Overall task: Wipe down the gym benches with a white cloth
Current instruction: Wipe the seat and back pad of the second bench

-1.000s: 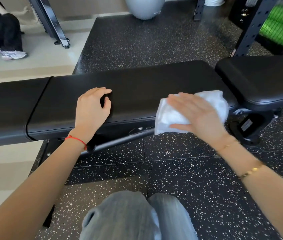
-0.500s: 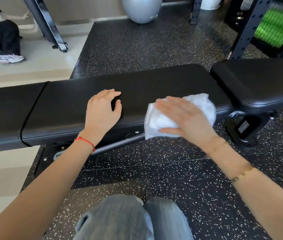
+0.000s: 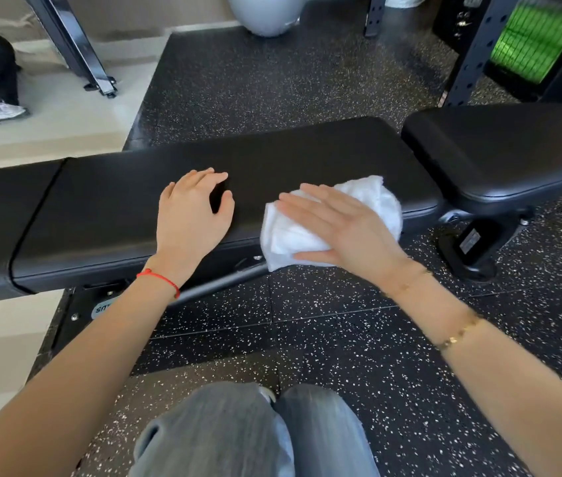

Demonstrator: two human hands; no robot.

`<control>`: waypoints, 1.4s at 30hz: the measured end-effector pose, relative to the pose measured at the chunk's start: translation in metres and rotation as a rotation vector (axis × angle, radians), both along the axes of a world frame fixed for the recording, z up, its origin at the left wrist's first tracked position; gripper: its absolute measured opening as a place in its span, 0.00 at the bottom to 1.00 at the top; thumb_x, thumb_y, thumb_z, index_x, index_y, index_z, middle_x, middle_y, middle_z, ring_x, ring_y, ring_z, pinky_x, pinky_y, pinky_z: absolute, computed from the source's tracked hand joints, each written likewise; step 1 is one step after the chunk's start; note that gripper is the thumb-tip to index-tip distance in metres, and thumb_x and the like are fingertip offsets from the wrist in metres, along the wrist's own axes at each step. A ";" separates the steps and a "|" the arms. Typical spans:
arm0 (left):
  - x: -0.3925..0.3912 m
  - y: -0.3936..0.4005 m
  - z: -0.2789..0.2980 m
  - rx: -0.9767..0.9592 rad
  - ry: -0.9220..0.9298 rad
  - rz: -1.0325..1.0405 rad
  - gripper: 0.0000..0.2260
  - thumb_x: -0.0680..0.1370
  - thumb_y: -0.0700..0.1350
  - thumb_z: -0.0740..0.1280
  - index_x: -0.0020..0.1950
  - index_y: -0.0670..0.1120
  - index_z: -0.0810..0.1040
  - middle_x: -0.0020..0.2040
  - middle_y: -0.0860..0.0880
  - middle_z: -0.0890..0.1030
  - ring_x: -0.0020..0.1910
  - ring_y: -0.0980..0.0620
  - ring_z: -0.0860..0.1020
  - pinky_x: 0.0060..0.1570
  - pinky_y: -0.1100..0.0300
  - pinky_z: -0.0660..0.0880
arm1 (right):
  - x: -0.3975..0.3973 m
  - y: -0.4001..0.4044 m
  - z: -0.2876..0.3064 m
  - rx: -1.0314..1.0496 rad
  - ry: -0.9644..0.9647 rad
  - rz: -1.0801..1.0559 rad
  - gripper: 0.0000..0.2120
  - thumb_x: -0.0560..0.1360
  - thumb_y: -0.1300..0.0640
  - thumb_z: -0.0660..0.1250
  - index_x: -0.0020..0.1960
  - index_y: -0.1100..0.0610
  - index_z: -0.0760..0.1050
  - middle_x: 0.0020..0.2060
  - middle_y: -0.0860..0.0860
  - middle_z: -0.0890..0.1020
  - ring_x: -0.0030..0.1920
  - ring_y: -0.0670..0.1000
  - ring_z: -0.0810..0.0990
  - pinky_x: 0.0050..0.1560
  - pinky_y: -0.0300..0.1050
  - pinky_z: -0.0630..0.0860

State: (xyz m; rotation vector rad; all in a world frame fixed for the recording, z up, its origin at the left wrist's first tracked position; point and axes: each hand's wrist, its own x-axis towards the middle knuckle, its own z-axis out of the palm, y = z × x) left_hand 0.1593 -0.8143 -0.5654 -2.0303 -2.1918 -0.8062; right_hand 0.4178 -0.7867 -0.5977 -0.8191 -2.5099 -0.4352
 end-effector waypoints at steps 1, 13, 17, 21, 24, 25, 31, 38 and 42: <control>0.000 0.000 0.000 0.000 -0.003 0.002 0.16 0.80 0.48 0.63 0.67 0.48 0.77 0.69 0.47 0.76 0.72 0.45 0.70 0.71 0.44 0.65 | 0.021 0.004 -0.001 -0.005 0.006 -0.021 0.32 0.78 0.36 0.63 0.76 0.53 0.66 0.74 0.46 0.69 0.75 0.53 0.67 0.75 0.52 0.65; 0.000 0.000 -0.003 0.000 0.005 0.003 0.17 0.80 0.48 0.62 0.68 0.48 0.76 0.70 0.47 0.75 0.73 0.45 0.69 0.72 0.41 0.63 | -0.034 -0.003 0.004 -0.023 0.072 -0.016 0.34 0.74 0.33 0.65 0.71 0.54 0.73 0.69 0.47 0.76 0.71 0.53 0.73 0.72 0.53 0.69; -0.003 -0.001 -0.003 -0.001 0.002 -0.002 0.17 0.80 0.49 0.62 0.69 0.49 0.76 0.70 0.48 0.75 0.73 0.47 0.69 0.73 0.43 0.63 | -0.025 -0.002 0.010 -0.137 0.211 0.002 0.29 0.74 0.36 0.67 0.67 0.54 0.77 0.66 0.48 0.79 0.68 0.52 0.76 0.70 0.49 0.71; -0.002 -0.001 -0.005 -0.004 -0.004 0.004 0.17 0.80 0.49 0.61 0.69 0.50 0.76 0.71 0.49 0.75 0.73 0.47 0.68 0.74 0.44 0.61 | -0.006 0.005 0.016 -0.284 0.335 -0.082 0.26 0.73 0.37 0.68 0.63 0.53 0.79 0.62 0.49 0.79 0.63 0.52 0.77 0.64 0.49 0.73; 0.000 -0.002 -0.003 0.019 0.001 0.010 0.16 0.80 0.47 0.62 0.67 0.48 0.77 0.69 0.48 0.77 0.71 0.47 0.70 0.73 0.44 0.62 | -0.009 0.006 0.020 -0.270 0.395 -0.170 0.25 0.72 0.36 0.69 0.59 0.53 0.79 0.58 0.52 0.75 0.58 0.54 0.75 0.58 0.50 0.74; 0.001 -0.003 -0.002 0.033 0.008 0.012 0.15 0.80 0.47 0.62 0.65 0.48 0.78 0.67 0.48 0.78 0.70 0.48 0.72 0.72 0.45 0.63 | -0.010 0.002 0.018 -0.193 0.390 -0.208 0.24 0.73 0.36 0.68 0.58 0.54 0.79 0.56 0.53 0.76 0.56 0.56 0.75 0.57 0.51 0.73; 0.004 -0.006 0.004 0.065 -0.019 -0.020 0.13 0.79 0.45 0.63 0.62 0.48 0.80 0.62 0.49 0.81 0.63 0.48 0.77 0.66 0.47 0.69 | 0.003 -0.018 -0.005 -0.064 0.179 -0.326 0.29 0.78 0.33 0.60 0.70 0.52 0.74 0.68 0.55 0.75 0.71 0.62 0.70 0.72 0.62 0.63; 0.007 -0.007 0.007 0.047 -0.065 -0.041 0.13 0.80 0.43 0.62 0.62 0.48 0.80 0.62 0.50 0.81 0.63 0.48 0.77 0.66 0.48 0.70 | 0.014 0.008 0.019 -0.207 0.091 -0.165 0.27 0.77 0.33 0.57 0.69 0.46 0.74 0.65 0.52 0.75 0.66 0.57 0.73 0.68 0.54 0.64; 0.018 -0.006 0.010 0.046 -0.084 -0.095 0.13 0.79 0.43 0.63 0.62 0.47 0.80 0.61 0.49 0.81 0.63 0.48 0.77 0.66 0.47 0.71 | 0.017 0.012 0.024 -0.296 0.136 -0.086 0.23 0.78 0.37 0.59 0.66 0.48 0.76 0.62 0.51 0.75 0.62 0.54 0.72 0.64 0.51 0.64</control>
